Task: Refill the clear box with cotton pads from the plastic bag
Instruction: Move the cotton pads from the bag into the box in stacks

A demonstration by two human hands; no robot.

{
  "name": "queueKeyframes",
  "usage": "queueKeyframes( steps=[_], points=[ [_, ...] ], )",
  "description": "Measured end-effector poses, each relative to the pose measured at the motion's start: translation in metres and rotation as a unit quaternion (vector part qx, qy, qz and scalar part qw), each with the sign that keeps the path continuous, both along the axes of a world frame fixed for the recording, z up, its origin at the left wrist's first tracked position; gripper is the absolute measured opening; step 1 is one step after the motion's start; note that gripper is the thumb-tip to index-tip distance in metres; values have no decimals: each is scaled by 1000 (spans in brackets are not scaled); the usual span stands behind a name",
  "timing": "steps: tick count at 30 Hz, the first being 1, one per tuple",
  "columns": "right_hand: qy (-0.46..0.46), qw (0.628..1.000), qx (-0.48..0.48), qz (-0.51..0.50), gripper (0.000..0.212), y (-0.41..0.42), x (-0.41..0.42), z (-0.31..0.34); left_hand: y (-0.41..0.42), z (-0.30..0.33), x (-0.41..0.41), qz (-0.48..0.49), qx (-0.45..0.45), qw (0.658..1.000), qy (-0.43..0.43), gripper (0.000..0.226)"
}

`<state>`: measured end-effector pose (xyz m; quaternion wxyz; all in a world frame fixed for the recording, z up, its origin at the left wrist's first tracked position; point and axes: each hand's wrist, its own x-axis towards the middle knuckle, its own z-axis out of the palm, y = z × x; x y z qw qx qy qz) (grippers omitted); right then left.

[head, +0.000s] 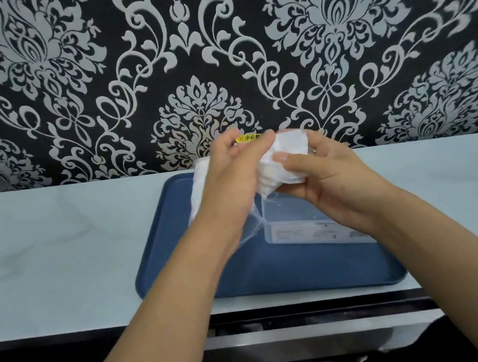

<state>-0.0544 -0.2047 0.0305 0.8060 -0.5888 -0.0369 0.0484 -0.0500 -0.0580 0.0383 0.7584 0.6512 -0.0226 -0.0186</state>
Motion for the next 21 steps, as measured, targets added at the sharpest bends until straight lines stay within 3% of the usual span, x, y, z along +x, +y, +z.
queueKeyframes(
  steps=[3,5,9,11,13,16,19,21],
  points=[
    [-31,999,-28,-29,37,3,-4,-4,-24,-10,5,3,-107,990,90,82],
    [-63,992,-90,-61,37,2,-5,-5,-28,-13,5,-2,-130,985,114,82],
    [-96,979,-172,-56,43,-4,-10,-1,-35,-13,0,-62,-150,979,121,46],
    [-88,984,-149,-49,42,-4,-9,1,-37,-11,-1,-55,-110,988,89,43],
    [-67,990,-105,-73,38,-2,-7,1,-36,-12,0,-53,-3,998,31,45],
    [-48,986,-67,-144,31,-2,-3,1,-33,-17,-3,-74,144,986,-46,53],
    [-55,976,-72,-200,26,-2,0,-2,-37,-21,-6,-129,187,973,-46,68],
    [-75,966,-100,-225,24,0,1,-2,-41,-22,-7,-139,147,979,-14,74]
  ],
)
